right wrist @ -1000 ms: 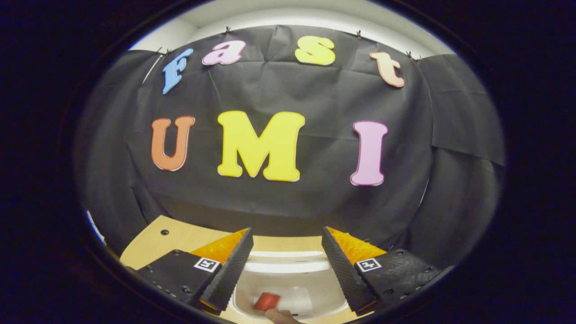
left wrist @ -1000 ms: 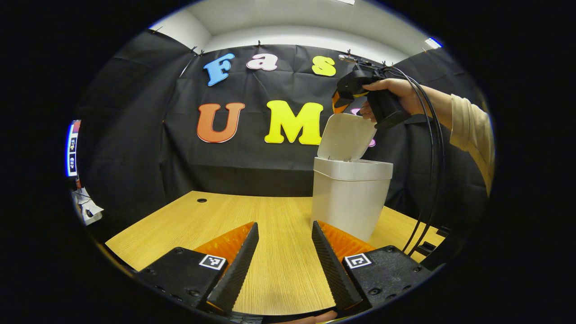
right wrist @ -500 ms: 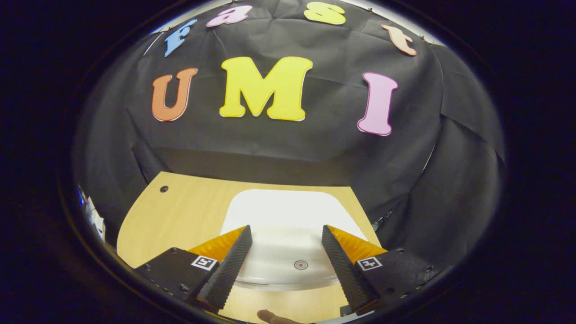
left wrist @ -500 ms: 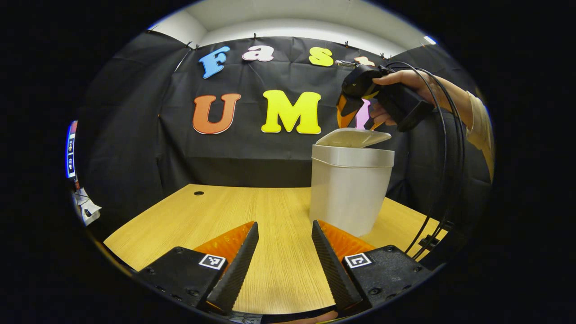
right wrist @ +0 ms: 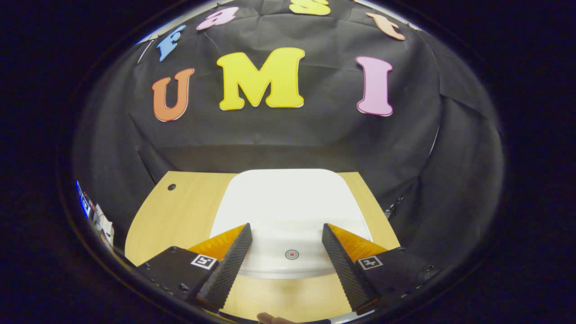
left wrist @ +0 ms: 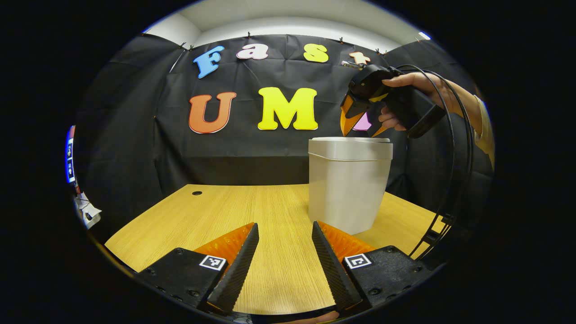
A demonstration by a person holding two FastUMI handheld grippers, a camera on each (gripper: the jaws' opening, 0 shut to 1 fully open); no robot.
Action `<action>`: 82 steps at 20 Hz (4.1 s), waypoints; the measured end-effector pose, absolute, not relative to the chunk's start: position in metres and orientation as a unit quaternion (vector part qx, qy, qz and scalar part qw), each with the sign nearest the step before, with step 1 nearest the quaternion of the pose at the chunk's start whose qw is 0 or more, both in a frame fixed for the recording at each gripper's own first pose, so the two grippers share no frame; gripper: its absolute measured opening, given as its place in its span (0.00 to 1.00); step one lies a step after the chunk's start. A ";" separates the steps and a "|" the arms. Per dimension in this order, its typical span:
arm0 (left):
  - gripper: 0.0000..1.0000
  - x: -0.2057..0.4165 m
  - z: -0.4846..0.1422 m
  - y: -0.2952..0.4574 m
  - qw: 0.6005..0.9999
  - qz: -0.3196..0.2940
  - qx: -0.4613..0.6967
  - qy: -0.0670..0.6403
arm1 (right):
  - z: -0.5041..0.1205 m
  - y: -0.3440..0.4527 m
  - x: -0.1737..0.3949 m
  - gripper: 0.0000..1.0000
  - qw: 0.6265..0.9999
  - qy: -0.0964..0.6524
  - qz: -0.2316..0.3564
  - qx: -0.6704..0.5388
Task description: Press the lid of the desktop garbage bin to open it, pick up the crumpled paper on the desktop and throw it into the bin, then pick up the pop can on the desktop and drop it into the bin, and finally close the garbage bin lid.
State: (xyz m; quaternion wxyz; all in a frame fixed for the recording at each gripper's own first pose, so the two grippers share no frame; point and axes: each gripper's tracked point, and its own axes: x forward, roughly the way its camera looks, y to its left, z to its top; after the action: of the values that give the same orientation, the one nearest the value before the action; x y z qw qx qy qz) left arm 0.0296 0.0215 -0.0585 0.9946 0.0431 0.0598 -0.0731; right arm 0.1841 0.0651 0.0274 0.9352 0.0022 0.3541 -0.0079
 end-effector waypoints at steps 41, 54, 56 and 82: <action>0.80 0.038 -0.052 0.010 0.996 -0.078 0.030 0.027 | 0.018 0.060 0.150 0.97 0.999 -0.002 0.022 0.033; 0.83 0.033 -0.038 0.000 0.999 0.023 0.037 -0.018 | -0.019 0.033 0.053 0.95 0.998 0.005 0.041 0.046; 0.82 0.025 -0.031 -0.012 0.997 0.020 0.071 -0.032 | -0.017 0.024 0.041 0.95 0.997 -0.008 0.054 0.050; 0.84 0.005 -0.038 -0.020 0.999 0.007 0.045 -0.012 | -0.020 0.015 0.008 0.95 0.998 0.033 0.051 0.015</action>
State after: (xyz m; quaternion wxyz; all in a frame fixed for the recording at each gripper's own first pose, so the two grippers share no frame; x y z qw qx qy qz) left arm 0.0046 -0.0205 -0.0385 0.9989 0.0448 -0.0118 0.0073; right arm 0.0082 0.0151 -0.0199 0.9980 0.0148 0.0332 0.0513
